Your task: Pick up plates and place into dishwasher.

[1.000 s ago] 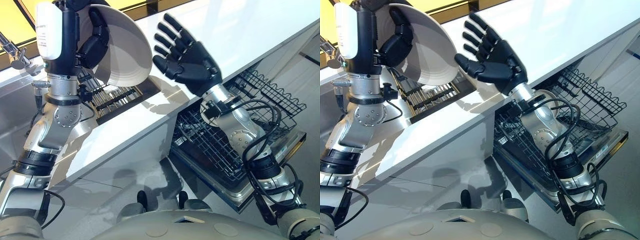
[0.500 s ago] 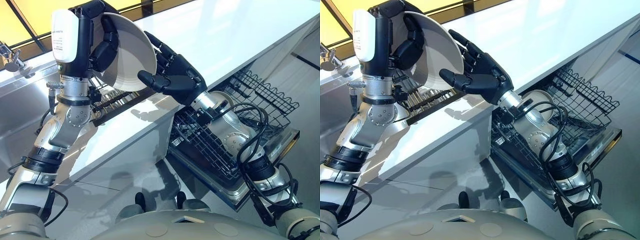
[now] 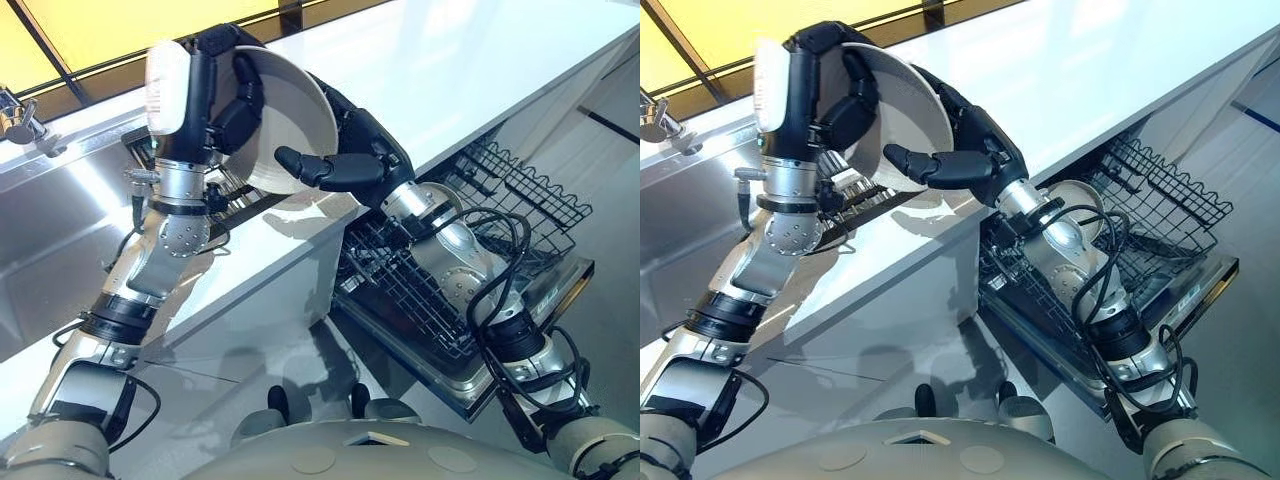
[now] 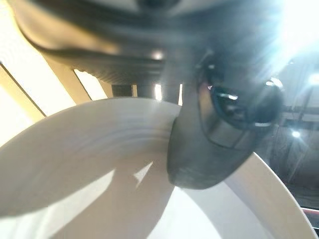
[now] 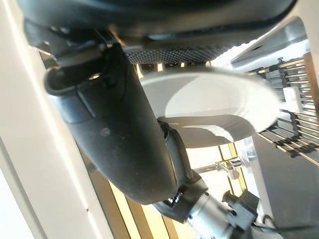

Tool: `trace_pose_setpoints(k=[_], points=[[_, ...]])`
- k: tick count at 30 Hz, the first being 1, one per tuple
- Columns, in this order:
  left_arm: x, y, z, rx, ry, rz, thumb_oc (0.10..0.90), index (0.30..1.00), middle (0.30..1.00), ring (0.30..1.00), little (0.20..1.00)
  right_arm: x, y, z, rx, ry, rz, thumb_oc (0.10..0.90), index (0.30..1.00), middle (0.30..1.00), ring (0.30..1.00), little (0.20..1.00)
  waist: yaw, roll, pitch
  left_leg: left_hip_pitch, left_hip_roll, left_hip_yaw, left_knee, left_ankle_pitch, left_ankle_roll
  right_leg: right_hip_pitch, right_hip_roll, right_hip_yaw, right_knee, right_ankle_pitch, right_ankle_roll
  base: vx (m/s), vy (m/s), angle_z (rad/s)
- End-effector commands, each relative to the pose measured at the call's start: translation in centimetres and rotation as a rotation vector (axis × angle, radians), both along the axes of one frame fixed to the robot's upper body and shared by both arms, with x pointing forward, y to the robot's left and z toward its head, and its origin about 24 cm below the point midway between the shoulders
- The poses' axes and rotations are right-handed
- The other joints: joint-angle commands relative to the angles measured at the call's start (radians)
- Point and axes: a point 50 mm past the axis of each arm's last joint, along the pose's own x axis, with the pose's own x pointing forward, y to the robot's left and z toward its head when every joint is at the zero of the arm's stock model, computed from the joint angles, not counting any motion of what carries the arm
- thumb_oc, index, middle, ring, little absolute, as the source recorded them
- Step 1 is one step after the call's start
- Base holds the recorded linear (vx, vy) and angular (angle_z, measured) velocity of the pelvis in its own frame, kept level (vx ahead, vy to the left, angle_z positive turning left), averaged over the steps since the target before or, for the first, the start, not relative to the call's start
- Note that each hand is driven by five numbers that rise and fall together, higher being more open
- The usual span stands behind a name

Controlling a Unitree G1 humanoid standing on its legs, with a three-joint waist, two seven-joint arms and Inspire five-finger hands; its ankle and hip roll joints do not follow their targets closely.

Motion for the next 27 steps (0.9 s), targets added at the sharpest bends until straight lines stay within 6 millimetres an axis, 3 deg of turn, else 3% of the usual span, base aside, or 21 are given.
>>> trace_pose_setpoints(k=[1,11,19,22,23,24,25,27], points=[[-2.1,-2.3,5.5,-0.045,-0.264,-0.225,0.100,0.300,0.300,0.300,0.200,0.1,0.6,3.8,0.152,-0.157,-0.039,0.100,0.300,0.300,0.300,0.200,0.017,0.002,-0.093,0.016,-0.054,0.004,0.005,-0.096,0.030,-0.065,0.080,-0.004,0.103,-0.053,0.018,0.01,-0.002,0.07],[-3.9,-4.1,6.3,-0.034,-0.294,-0.360,0.100,0.300,0.300,0.300,0.200,0.8,0.0,3.4,0.182,-0.132,-0.119,0.100,0.300,0.300,0.300,0.200,0.030,0.004,-0.083,0.014,-0.052,-0.011,0.004,-0.092,0.027,-0.062,0.078,-0.016,0.103,-0.053,0.019,0.00,0.003,0.06],[-4.0,-3.6,6.5,-0.047,-0.337,-0.324,0.100,0.300,0.300,0.300,0.200,1.1,-1.1,2.9,0.169,-0.118,-0.150,0.100,0.300,0.300,0.300,0.200,0.025,0.005,-0.085,0.005,-0.047,-0.012,0.002,-0.085,0.024,-0.066,0.077,-0.019,0.107,-0.056,0.018,-0.02,0.012,0.06],[-3.5,-3.1,6.5,-0.106,-0.257,-0.327,0.100,0.300,0.300,0.300,0.200,1.2,-1.3,3.0,0.185,-0.119,-0.158,0.100,0.300,0.300,0.300,0.200,0.029,0.006,-0.083,0.003,-0.047,-0.019,0.002,-0.083,0.023,-0.067,0.076,-0.020,0.107,-0.055,0.018,-0.03,-0.001,0.04],[-3.3,-3.0,6.4,-0.125,-0.221,-0.332,0.278,0.453,0.453,0.453,0.378,1.1,-1.4,3.0,0.188,-0.122,-0.161,0.100,0.300,0.300,0.300,0.200,0.030,0.005,-0.082,0.003,-0.047,-0.020,0.002,-0.083,0.022,-0.066,0.076,-0.021,0.106,-0.055,0.018,-0.04,-0.007,0.05],[-2.8,-2.7,6.1,-0.169,-0.136,-0.334,0.278,0.453,0.453,0.453,0.378,1.1,-1.4,3.1,0.191,-0.131,-0.170,0.100,0.300,0.300,0.300,0.200,0.032,0.006,-0.081,0.003,-0.047,-0.022,0.002,-0.083,0.022,-0.065,0.075,-0.021,0.104,-0.055,0.018,-0.04,-0.002,0.09],[-2.2,-2.4,5.6,-0.229,-0.050,-0.346,0.800,0.900,0.900,0.900,0.900,1.1,-1.5,3.3,0.194,-0.140,-0.179,0.100,0.300,0.300,0.300,0.200,0.033,0.006,-0.079,0.002,-0.048,-0.024,0.002,-0.082,0.022,-0.065,0.075,-0.022,0.104,-0.054,0.018,-0.04,0.001,0.12],[-1.3,-2.0,4.3,-0.323,0.089,-0.357,0.800,0.900,0.900,0.900,0.900,1.1,-1.8,3.9,0.203,-0.172,-0.206,0.100,0.300,0.300,0.300,0.200,0.037,0.007,-0.076,0.002,-0.048,-0.026,0.002,-0.082,0.022,-0.062,0.075,-0.023,0.100,-0.054,0.018,-0.04,0.002,0.10]])
